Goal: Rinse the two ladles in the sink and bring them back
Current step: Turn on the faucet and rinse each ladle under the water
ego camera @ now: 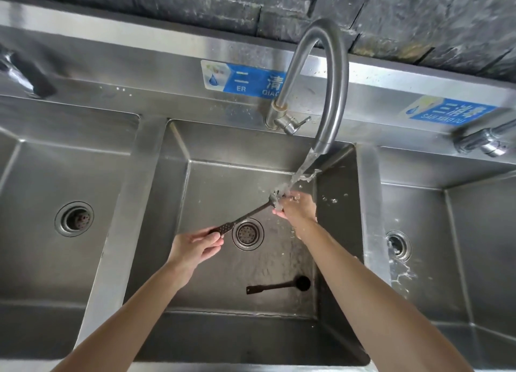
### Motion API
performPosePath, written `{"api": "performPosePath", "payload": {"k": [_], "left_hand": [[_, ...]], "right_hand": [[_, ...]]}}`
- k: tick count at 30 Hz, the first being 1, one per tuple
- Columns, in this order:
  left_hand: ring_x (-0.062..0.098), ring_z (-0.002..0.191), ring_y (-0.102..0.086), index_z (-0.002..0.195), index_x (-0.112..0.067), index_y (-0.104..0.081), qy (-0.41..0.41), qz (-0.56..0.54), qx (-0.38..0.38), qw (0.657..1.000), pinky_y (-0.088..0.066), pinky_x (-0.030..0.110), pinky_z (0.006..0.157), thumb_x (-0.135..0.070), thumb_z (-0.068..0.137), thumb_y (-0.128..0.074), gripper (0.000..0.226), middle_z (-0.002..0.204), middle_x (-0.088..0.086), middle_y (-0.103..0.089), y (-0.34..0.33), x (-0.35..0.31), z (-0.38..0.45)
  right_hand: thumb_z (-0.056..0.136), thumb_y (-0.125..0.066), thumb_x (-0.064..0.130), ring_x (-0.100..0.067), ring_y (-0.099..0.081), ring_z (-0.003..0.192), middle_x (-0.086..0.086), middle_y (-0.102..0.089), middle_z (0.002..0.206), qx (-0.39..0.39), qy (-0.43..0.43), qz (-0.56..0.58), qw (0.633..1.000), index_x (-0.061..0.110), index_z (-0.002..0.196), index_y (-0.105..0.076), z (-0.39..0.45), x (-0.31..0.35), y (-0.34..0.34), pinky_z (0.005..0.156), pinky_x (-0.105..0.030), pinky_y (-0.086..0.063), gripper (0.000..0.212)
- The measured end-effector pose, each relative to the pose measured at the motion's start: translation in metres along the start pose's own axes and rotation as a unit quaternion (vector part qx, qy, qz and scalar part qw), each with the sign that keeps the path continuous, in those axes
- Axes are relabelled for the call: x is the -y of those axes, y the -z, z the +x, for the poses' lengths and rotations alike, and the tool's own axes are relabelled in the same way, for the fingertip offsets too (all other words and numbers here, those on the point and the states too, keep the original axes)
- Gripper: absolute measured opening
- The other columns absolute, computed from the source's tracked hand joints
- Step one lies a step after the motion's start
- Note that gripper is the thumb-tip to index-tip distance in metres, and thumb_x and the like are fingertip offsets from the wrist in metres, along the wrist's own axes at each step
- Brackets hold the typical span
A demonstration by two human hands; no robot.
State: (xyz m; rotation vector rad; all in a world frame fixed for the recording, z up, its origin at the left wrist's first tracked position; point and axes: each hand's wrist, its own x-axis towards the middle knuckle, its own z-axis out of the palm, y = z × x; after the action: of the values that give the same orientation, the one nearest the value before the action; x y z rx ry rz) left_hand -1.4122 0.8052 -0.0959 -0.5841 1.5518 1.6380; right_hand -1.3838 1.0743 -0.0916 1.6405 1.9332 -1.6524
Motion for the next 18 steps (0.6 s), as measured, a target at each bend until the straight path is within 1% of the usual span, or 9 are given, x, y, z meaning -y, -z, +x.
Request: {"api": "performPosePath", "payload": {"k": [2,5,6,8,9,11,15,17,18], "left_hand": [[0.025,0.090,-0.078,0.108,-0.002,-0.075,0.000,-0.004,-0.015,1.000,-0.063,0.027,0.077,0.001,0.085,-0.075,0.023,0.093,0.019,-0.079,-0.002,0.001,0.002],[0.025,0.089,-0.077,0.111,0.000,-0.074,0.001,-0.019,-0.038,0.999,-0.063,0.028,0.078,0.003,0.087,-0.073,0.024,0.094,0.022,-0.078,-0.001,0.002,0.004],[0.026,0.090,-0.077,0.112,0.001,-0.074,0.002,-0.025,-0.041,0.999,-0.063,0.029,0.079,0.003,0.087,-0.073,0.025,0.095,0.023,-0.078,0.001,0.002,0.005],[0.025,0.091,-0.077,0.113,0.002,-0.073,0.001,-0.033,-0.038,0.999,-0.063,0.028,0.080,0.002,0.087,-0.073,0.026,0.096,0.023,-0.078,0.003,0.002,0.006],[0.024,0.090,-0.077,0.113,0.001,-0.073,-0.002,-0.029,-0.034,0.999,-0.063,0.027,0.079,0.002,0.087,-0.072,0.026,0.094,0.022,-0.078,0.002,0.001,0.007],[0.021,0.088,-0.077,0.113,0.001,-0.074,-0.009,-0.010,-0.031,0.999,-0.062,0.024,0.077,0.002,0.088,-0.072,0.025,0.090,0.018,-0.079,0.001,0.003,0.009],[0.020,0.089,-0.078,0.115,0.001,-0.073,-0.007,-0.018,-0.050,0.999,-0.062,0.024,0.079,0.001,0.088,-0.072,0.027,0.090,0.016,-0.080,0.005,0.005,0.013],[0.021,0.090,-0.078,0.116,0.001,-0.072,-0.006,-0.039,-0.050,0.998,-0.062,0.024,0.079,0.001,0.087,-0.073,0.029,0.092,0.018,-0.080,0.006,0.002,0.014],[0.021,0.089,-0.078,0.116,0.001,-0.072,-0.008,-0.045,-0.052,0.998,-0.062,0.022,0.076,0.001,0.087,-0.073,0.029,0.091,0.018,-0.080,0.005,0.001,0.014]], "right_hand": [[0.087,-0.081,0.015,-0.028,-0.079,0.088,-0.013,-0.078,0.101,0.018,0.023,-0.042,0.999,0.012,0.106,-0.076,0.000,-0.001,-0.005,0.078,-0.040,-0.066,0.020],[0.083,-0.087,0.018,-0.015,-0.079,0.072,-0.005,-0.078,0.101,0.012,0.030,-0.054,0.998,0.015,0.113,-0.076,-0.004,0.002,-0.004,0.065,-0.029,-0.066,0.032],[0.084,-0.086,0.016,-0.014,-0.079,0.068,-0.005,-0.078,0.100,0.009,0.035,-0.051,0.998,0.016,0.110,-0.077,-0.005,0.002,-0.003,0.064,-0.029,-0.066,0.028],[0.088,-0.082,0.013,-0.015,-0.079,0.066,-0.007,-0.080,0.096,0.000,0.055,-0.079,0.995,0.021,0.090,-0.078,-0.006,0.002,-0.003,0.067,-0.034,-0.068,0.010],[0.088,-0.080,0.009,-0.017,-0.080,0.069,-0.008,-0.080,0.095,-0.004,0.057,-0.087,0.995,0.022,0.085,-0.076,-0.005,0.002,-0.005,0.069,-0.035,-0.068,0.014],[0.087,-0.076,0.002,-0.022,-0.080,0.078,-0.010,-0.079,0.095,-0.006,0.043,-0.076,0.996,0.020,0.091,-0.075,-0.008,0.003,-0.009,0.074,-0.038,-0.068,0.019],[0.085,-0.083,0.010,-0.019,-0.078,0.062,-0.013,-0.079,0.079,-0.008,0.027,-0.024,0.999,0.009,0.089,-0.075,-0.010,0.009,-0.013,0.067,-0.039,-0.068,0.009],[0.092,-0.074,0.012,-0.022,-0.079,0.063,-0.010,-0.076,0.075,-0.025,0.025,-0.029,0.999,0.011,0.086,-0.076,-0.012,0.010,-0.016,0.068,-0.040,-0.068,0.006],[0.093,-0.068,0.008,-0.023,-0.080,0.066,-0.008,-0.074,0.075,-0.027,0.019,-0.029,0.999,0.013,0.085,-0.075,-0.014,0.010,-0.018,0.069,-0.040,-0.068,0.012]]}}
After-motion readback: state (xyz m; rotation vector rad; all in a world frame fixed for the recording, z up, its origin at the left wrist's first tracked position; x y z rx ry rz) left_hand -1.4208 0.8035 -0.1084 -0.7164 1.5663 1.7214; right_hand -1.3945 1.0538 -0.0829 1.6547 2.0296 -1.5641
